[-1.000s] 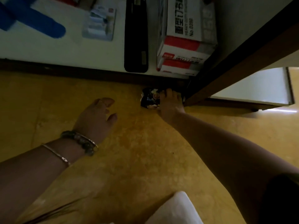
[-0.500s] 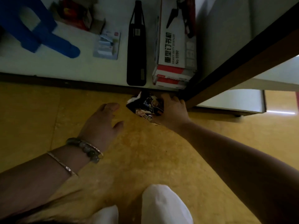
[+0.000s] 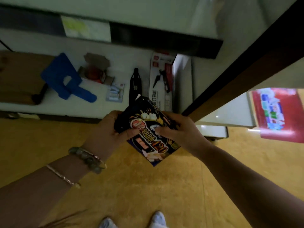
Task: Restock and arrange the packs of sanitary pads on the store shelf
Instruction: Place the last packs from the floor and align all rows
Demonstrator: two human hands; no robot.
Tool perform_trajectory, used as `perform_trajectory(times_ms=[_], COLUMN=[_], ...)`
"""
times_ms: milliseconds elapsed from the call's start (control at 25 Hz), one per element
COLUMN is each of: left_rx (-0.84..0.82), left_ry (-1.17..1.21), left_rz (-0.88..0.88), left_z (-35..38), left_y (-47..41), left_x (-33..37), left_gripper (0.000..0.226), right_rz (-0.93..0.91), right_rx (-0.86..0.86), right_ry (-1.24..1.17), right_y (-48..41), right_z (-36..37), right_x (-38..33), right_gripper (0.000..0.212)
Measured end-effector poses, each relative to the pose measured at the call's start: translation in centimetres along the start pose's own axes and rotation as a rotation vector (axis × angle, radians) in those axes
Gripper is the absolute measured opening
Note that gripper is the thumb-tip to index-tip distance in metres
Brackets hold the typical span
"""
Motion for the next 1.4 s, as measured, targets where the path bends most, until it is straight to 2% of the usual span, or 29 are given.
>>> perform_trajectory(times_ms=[120,240,320,400,480,640,720,800,1000,1120,1240,1400], left_rx=[0.050,0.132,0.201,0.254,0.276,0.280,0.270,0.260,0.233,0.217,0.203,0.232], left_ry=[-0.014,-0.017,-0.020,-0.026,-0.005,-0.022,-0.032,0.057,0.131,0.114,0.136,0.151], left_rz=[0.019,0.017,-0.001,-0.011,0.003,0.004,-0.010,0.007,0.133,0.220,0.290,0.398], left_z=[-2.2,-3.8,-4.6,-5.5,-6.4,-9.1,-10.5,-11.8,-14.7,-16.6,-18.2,-20.3], left_y=[2.1,3.7,4.6,5.7,6.8,8.7,9.7,11.0,14.1,15.6,16.8,18.0], left_x=[4.4,8.0,9.4,11.1,13.2,18.3,20.6,22.9,28.4,31.8,35.2,39.5], left_gripper=[0.032,0.029,0.026,0.024,0.021,0.020,0.025,0.024,0.016,0.018,0.016,0.013], right_rz=[-0.013,-0.012,-0.025,-0.052,-0.074,-0.164,-0.185,-0.195,-0.209,-0.290,-0.377,-0.462], right_rx=[-0.043,-0.040,-0.003,0.047,0.083,0.088,0.116,0.148,0.182,0.218,0.288,0.345], right_ry=[0.010,0.055,0.189,0.344,0.407,0.455,0.479,0.479,0.534,0.515,0.602,0.643], right_y=[1.9,3.7,4.7,5.9,7.1,9.3,10.5,11.7,14.9,17.1,19.3,21.8], right_z=[-1.8,-3.3,-3.9,-4.4,-5.1,-6.8,-7.6,-8.4,-10.5,-12.1,-13.5,-14.8], right_x=[-4.4,-8.1,-9.8,-11.7,-14.0,-20.1,-23.1,-25.8,-31.5,-35.5,-39.7,-44.9], right_gripper=[0.037,0.062,0.081,0.091,0.090,0.073,0.072,0.073,0.077,0.079,0.079,0.071])
Point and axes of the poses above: each hand's wrist, its own y-axis away from the middle knuckle, its own z-axis out of the palm, x = y × z, the point moved 2 cm from there along -y, towards the middle knuckle, and after that the axes turned 4 degrees about y, right-handed, at the moved point
